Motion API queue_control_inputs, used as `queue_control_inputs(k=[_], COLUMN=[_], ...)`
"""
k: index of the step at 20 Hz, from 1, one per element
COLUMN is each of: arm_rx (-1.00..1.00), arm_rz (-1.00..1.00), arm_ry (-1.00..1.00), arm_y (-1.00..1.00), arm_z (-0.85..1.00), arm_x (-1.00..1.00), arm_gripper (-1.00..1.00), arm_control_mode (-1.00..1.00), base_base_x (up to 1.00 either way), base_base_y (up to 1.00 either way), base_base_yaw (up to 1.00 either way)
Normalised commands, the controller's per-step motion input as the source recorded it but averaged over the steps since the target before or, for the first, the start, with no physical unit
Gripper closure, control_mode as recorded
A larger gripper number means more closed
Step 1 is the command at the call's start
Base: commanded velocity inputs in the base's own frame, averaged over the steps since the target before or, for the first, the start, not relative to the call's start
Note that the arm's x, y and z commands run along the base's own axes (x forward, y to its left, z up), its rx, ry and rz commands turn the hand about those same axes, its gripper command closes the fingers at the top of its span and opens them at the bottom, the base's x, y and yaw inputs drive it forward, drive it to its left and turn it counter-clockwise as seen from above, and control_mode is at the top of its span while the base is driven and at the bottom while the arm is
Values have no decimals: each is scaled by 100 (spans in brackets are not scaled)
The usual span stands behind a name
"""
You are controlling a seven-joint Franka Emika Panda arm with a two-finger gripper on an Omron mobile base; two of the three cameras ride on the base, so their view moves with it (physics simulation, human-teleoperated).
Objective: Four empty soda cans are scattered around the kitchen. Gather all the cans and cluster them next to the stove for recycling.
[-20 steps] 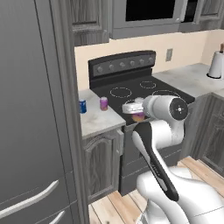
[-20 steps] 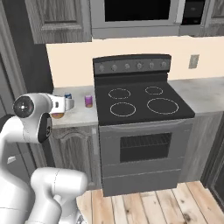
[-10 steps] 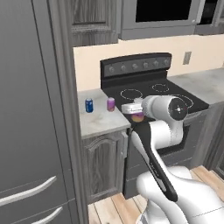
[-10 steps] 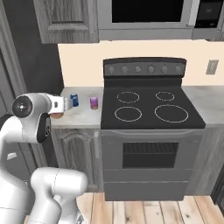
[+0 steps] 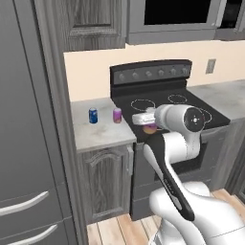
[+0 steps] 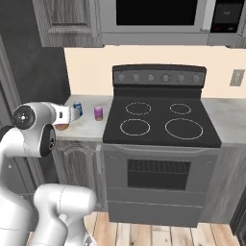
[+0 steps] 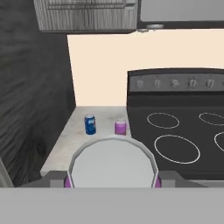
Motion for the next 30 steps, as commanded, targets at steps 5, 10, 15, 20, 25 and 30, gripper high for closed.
queue_control_inputs(k=[5, 10, 15, 20, 25, 30], arm_rx=[0, 0, 0, 0, 0, 0], arm_rz=[0, 0, 0, 0, 0, 0], arm_ry=[0, 0, 0, 0, 0, 1], arm_y=[0, 0, 0, 0, 0, 0], arm_z=[0, 0, 0, 0, 0, -2], arm_x=[0, 0, 0, 0, 0, 1], arm_gripper=[100, 100, 100, 100, 100, 100], arm_control_mode=[100, 100, 100, 100, 100, -100], base_base_x=[37, 44, 34, 9, 0, 0], base_base_y=[-22, -21, -26, -21, -8, -1], base_base_yaw=[9, 6, 3, 0, 0, 0])
